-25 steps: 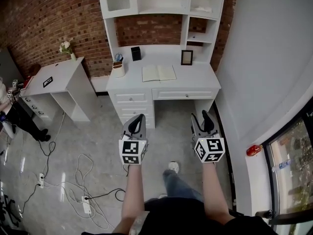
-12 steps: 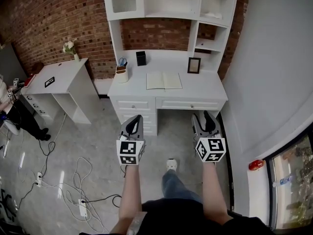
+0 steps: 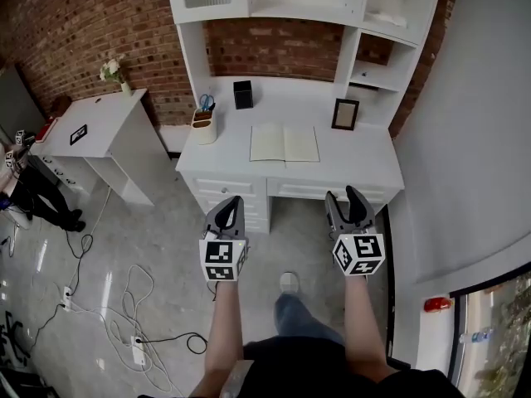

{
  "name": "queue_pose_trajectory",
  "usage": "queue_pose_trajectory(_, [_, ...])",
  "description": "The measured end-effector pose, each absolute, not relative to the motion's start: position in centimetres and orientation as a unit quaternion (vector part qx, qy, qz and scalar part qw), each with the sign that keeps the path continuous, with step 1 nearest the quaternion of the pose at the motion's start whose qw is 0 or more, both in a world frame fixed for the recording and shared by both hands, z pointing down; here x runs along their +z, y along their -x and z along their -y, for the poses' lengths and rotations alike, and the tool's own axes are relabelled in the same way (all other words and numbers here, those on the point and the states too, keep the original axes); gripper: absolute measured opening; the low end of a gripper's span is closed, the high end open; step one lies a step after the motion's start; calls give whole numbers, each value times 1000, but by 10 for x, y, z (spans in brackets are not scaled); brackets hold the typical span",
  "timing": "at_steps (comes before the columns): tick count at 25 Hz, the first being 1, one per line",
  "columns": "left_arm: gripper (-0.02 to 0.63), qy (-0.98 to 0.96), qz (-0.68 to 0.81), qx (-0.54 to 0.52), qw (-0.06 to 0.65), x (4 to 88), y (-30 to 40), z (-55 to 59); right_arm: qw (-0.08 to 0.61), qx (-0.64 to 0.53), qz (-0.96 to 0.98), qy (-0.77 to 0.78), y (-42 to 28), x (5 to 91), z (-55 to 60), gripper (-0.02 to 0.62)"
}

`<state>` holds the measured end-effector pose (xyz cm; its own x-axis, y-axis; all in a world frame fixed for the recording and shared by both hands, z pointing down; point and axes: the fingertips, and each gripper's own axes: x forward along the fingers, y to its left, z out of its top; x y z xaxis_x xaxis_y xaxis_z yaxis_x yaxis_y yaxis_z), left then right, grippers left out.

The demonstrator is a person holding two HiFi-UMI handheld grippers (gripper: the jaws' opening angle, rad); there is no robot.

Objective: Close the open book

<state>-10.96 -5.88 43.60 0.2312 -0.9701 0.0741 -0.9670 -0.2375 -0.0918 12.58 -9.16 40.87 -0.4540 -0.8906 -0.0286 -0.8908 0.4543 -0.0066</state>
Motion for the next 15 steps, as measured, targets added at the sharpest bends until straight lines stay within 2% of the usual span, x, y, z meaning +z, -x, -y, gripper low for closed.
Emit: queue_pose_trajectory(15, [8,748,-661,-61,-13,439,130,247,-11,-3,-881,472,-95,415,302,189])
